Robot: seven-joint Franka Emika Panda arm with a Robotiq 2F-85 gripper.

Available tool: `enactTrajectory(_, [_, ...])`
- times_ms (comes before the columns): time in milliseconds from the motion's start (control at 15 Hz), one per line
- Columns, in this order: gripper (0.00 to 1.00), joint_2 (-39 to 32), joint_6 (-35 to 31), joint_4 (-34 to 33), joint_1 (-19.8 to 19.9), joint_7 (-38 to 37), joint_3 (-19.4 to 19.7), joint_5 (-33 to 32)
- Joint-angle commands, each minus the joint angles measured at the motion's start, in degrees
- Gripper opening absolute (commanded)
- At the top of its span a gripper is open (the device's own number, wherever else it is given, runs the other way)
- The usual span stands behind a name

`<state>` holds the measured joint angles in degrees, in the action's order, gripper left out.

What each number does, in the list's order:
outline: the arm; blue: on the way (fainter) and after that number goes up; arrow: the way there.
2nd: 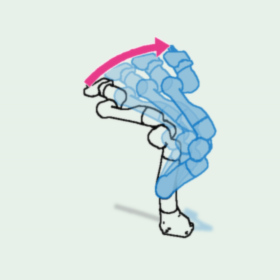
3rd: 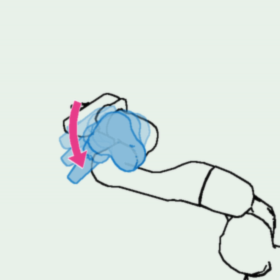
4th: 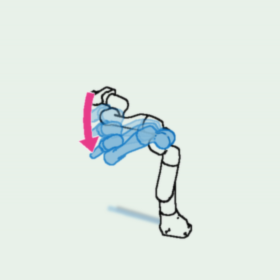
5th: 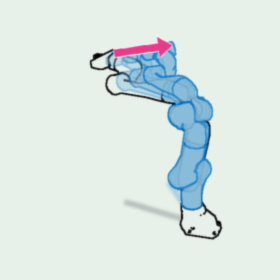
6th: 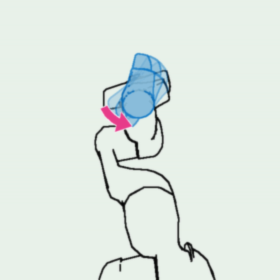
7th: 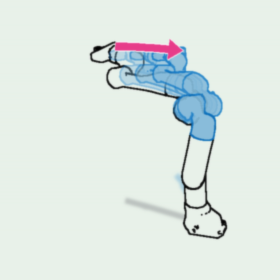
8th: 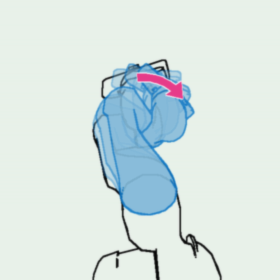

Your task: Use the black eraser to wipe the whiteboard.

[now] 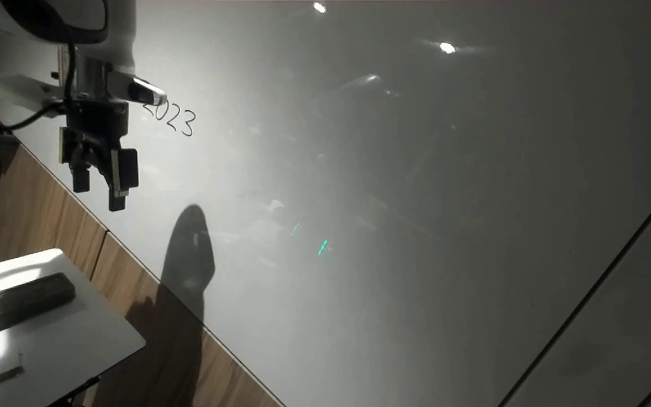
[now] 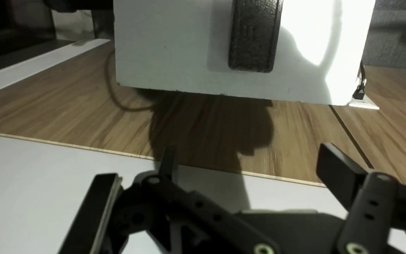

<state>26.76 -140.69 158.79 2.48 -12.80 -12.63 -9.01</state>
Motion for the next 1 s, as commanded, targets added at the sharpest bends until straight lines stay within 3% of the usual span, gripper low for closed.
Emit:
enactTrajectory(0, [1.0,-6.17,-3.5,0.09,0.21,-2.41,0.68,-1.15])
enactTrajectory(400, [1.0,-17.3,-9.03,0.68,0.21,-5.74,0.02,-5.28])
enactTrajectory(800, [1.0,-25.88,-14.99,0.74,1.18,-10.77,4.94,-16.28])
enactTrajectory(933, [0.74,-27.23,-16.14,0.7,0.36,-11.27,6.96,-17.77])
